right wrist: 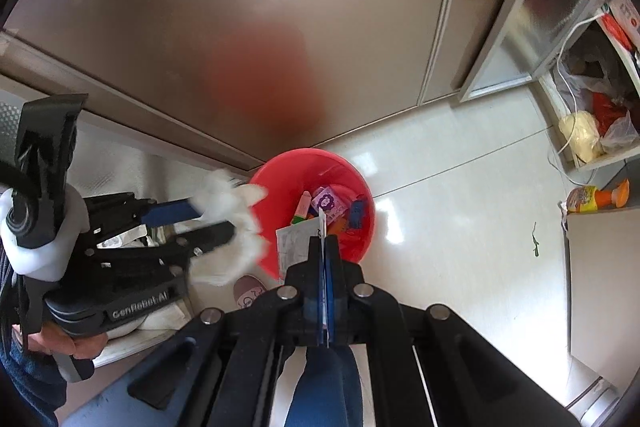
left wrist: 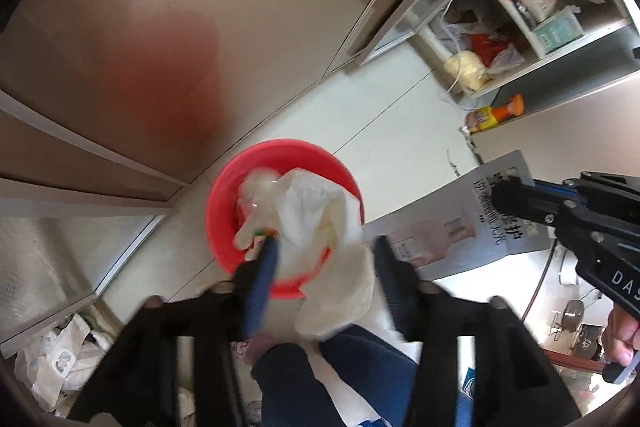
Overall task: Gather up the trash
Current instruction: 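Carry the gloves and printed packet down over the red bucket with both grippers, then open both grippers to drop gloves and packet into the red bucket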
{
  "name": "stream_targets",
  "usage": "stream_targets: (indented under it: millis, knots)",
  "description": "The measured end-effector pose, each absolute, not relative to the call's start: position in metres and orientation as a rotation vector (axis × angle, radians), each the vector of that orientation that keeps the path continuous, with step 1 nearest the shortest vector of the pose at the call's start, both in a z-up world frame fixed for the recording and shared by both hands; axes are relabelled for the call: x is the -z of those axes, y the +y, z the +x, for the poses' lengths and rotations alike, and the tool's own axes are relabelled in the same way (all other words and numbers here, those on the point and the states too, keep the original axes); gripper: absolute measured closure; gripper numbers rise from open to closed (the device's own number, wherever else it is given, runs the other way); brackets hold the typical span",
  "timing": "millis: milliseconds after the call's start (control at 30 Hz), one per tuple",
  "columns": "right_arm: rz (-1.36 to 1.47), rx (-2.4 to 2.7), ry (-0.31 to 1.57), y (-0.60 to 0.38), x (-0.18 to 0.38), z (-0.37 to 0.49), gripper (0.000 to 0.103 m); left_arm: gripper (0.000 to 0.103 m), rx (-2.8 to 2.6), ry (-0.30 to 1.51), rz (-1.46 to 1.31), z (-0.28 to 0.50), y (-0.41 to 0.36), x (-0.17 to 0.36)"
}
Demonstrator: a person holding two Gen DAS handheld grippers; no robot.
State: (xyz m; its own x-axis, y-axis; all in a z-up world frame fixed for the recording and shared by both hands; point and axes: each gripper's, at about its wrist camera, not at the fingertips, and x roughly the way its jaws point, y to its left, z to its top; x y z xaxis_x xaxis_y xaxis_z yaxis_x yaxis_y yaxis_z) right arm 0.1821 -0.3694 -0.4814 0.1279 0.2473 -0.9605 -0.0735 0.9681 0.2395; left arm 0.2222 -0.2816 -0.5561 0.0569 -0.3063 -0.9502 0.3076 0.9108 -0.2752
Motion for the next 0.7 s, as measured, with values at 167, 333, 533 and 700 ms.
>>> stream_targets:
  millis: [167,333,533,700]
  knots:
    - [0.134,-0.247,1.429,-0.359,0.491,0.179,0.102,0.021,0.428,1.421,0.043,0.221,-0.275,0.555]
    - [0.126,-0.261,1.448,-0.351,0.498,0.181,0.102,0.019,0.404,1.425,0.043,0.218,-0.262,0.551]
    - [0.104,-0.303,1.466,-0.336,0.503,0.189,0.102,0.019,0.353,1.428,0.039,0.215,-0.245,0.554]
    - [0.085,-0.327,1.493,-0.320,0.513,0.192,0.102,0.019,0.296,1.430,0.038,0.211,-0.228,0.557]
